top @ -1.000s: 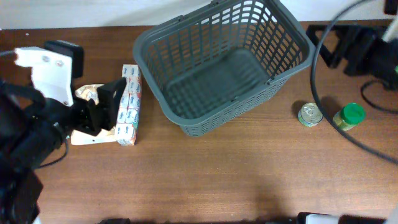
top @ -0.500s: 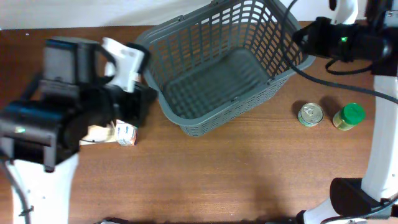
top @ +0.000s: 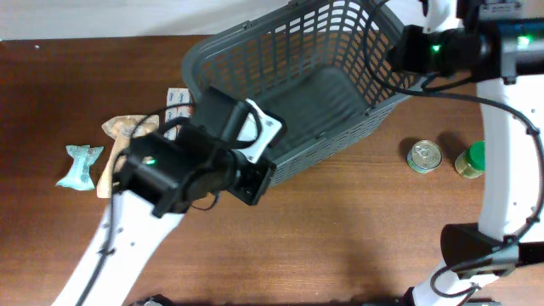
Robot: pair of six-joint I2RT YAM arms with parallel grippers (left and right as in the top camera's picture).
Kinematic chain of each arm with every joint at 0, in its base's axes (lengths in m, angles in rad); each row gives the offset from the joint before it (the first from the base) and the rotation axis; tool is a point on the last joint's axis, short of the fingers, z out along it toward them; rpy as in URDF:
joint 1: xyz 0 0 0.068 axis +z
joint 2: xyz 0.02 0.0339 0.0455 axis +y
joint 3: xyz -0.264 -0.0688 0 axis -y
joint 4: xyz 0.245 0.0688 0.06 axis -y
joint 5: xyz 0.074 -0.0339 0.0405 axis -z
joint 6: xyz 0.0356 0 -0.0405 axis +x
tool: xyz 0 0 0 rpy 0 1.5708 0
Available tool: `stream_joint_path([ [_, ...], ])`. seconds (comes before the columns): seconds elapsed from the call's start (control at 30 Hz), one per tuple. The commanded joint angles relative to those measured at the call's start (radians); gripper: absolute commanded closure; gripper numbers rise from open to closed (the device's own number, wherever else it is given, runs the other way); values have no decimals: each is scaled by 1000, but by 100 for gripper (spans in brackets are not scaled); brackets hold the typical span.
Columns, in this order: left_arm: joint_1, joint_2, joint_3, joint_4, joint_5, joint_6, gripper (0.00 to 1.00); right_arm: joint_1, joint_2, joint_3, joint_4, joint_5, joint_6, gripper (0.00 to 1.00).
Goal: Pack container
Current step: 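Grip the grey basket with both grippers and pull it toward the center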
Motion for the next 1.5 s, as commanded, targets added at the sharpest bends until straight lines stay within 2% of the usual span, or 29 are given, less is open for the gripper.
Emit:
stream_joint_path([
  [0.0, -32, -6, -98, 68, 42, -16, 98, 24, 48, -1, 0, 23, -11, 96],
  [0.3, -80, -6, -211, 194, 27, -37, 98, 23, 122, -2, -9, 30, -11, 96],
  [0.57, -80, -6, -211, 213, -97, -39, 98, 23, 123, -2, -99, 182, -11, 96],
  [1.0, -80, 20, -211, 224, -137, -34, 98, 21, 123, -5, -171, 262, -38, 96],
  [1.13, -78, 20, -211, 224, -192, -35, 98, 21, 123, -5, -200, 297, -37, 96],
  [1.37, 16, 20, -211, 225, -222, -25, 98, 21, 123, -5, -228, 288, -37, 96],
  [1.47, 80, 21, -211, 236, -221, 16, 98, 21, 123, -5, -232, 244, -37, 96],
])
